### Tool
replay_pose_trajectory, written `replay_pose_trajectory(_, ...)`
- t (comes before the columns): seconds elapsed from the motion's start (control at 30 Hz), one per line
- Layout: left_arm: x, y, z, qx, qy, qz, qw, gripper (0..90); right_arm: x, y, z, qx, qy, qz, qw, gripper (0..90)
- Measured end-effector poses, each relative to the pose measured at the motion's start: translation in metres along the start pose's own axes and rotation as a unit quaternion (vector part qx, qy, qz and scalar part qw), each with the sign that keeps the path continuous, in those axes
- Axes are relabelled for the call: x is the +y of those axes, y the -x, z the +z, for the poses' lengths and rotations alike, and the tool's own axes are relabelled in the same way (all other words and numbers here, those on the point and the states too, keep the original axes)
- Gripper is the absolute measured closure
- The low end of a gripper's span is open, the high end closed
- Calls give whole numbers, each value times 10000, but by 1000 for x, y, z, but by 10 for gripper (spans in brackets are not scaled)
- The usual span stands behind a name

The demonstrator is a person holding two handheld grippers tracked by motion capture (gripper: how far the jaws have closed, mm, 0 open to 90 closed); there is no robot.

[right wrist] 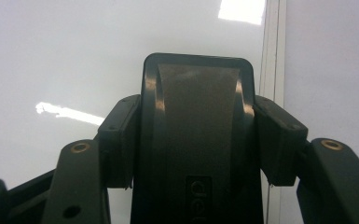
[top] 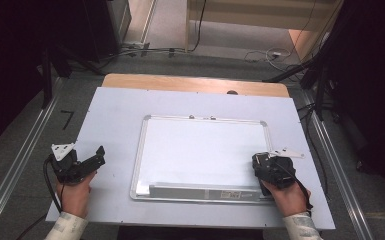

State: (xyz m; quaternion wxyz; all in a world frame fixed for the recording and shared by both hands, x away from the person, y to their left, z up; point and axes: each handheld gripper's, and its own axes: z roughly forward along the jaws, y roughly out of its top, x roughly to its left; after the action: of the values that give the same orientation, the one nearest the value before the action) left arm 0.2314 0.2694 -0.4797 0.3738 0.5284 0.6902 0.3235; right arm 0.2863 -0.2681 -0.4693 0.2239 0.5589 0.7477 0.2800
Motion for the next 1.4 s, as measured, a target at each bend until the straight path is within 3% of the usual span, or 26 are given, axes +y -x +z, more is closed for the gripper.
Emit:
replay_pose_trajectory(0.43, 0, 1, 1, 11, -7, 5, 10000, 65, -3, -2, 10, -188, -181, -3, 9997, 379)
replay_pose_trajectory(0.77, 0, 0, 0, 9, -6, 3, 10000, 64, -2, 0, 14, -235, -416, 198, 9987, 379)
replay_pose_trajectory(1.23, 0, 0, 0, 18, -12, 2, 10000, 64, -2, 5, 15, -352, -502, 482, 9970, 347)
replay_pose_trajectory(1.4, 0, 0, 1, 20, -25, 16, 10000, 65, -2, 5, 15, -342, -486, 408, 9974, 330)
